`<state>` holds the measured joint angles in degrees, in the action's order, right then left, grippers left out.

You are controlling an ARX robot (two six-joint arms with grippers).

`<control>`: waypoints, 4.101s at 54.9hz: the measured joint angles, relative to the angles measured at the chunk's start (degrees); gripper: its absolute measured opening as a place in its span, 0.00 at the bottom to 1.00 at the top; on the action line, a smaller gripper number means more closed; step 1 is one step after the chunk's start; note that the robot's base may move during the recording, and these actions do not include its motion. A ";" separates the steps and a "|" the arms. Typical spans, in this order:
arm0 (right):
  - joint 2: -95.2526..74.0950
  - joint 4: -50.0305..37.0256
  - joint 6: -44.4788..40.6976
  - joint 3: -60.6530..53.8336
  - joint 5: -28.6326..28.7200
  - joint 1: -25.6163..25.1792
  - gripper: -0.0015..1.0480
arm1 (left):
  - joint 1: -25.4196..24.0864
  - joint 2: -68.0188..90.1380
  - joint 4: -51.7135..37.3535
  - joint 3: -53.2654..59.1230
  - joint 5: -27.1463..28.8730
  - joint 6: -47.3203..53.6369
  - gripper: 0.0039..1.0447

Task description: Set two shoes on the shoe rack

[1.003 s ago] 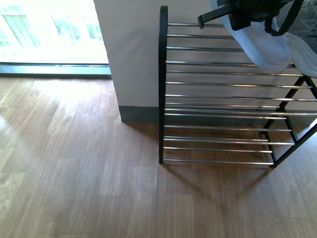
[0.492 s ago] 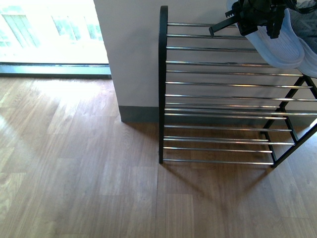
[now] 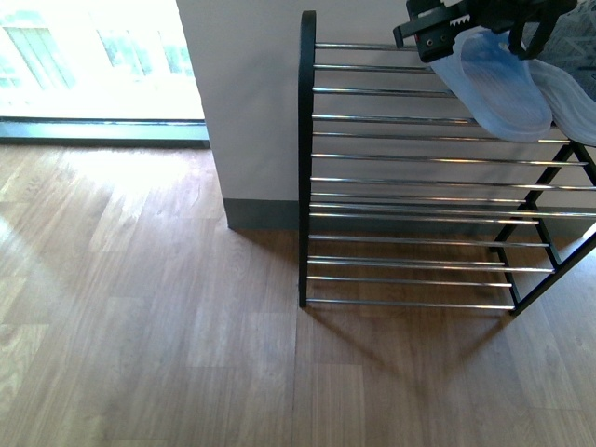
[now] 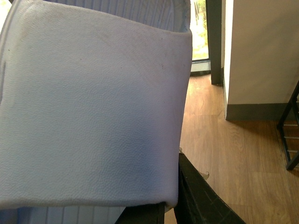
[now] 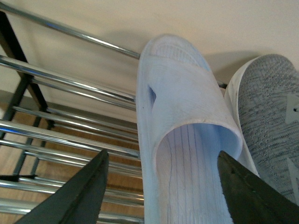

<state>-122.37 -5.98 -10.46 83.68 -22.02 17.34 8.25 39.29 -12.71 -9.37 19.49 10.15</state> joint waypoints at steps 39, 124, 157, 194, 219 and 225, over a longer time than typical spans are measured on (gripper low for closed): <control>48.70 -21.24 9.62 -43.36 27.36 -10.08 0.91 | 0.00 0.00 0.00 0.02 0.00 0.00 0.02; 96.50 -17.11 10.64 -81.33 22.10 -17.55 0.02 | 0.00 0.00 0.00 0.02 -0.02 0.00 0.02; 107.19 -9.35 10.62 -82.60 22.01 -17.53 0.02 | 0.00 0.00 0.00 0.02 0.00 0.00 0.02; 122.01 5.79 10.62 -82.58 22.01 -17.44 0.02 | 0.00 0.00 0.00 0.02 0.02 0.00 0.02; 122.05 5.79 10.60 -82.58 22.01 -17.44 0.44 | 0.00 0.00 0.00 0.02 0.00 0.00 0.02; 122.05 5.79 10.60 -82.58 22.21 -17.44 0.70 | -0.02 0.00 0.00 0.00 0.22 -0.02 0.02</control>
<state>-0.32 -0.19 0.14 1.10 0.19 -0.10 8.23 39.29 -12.71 -9.37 19.70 10.13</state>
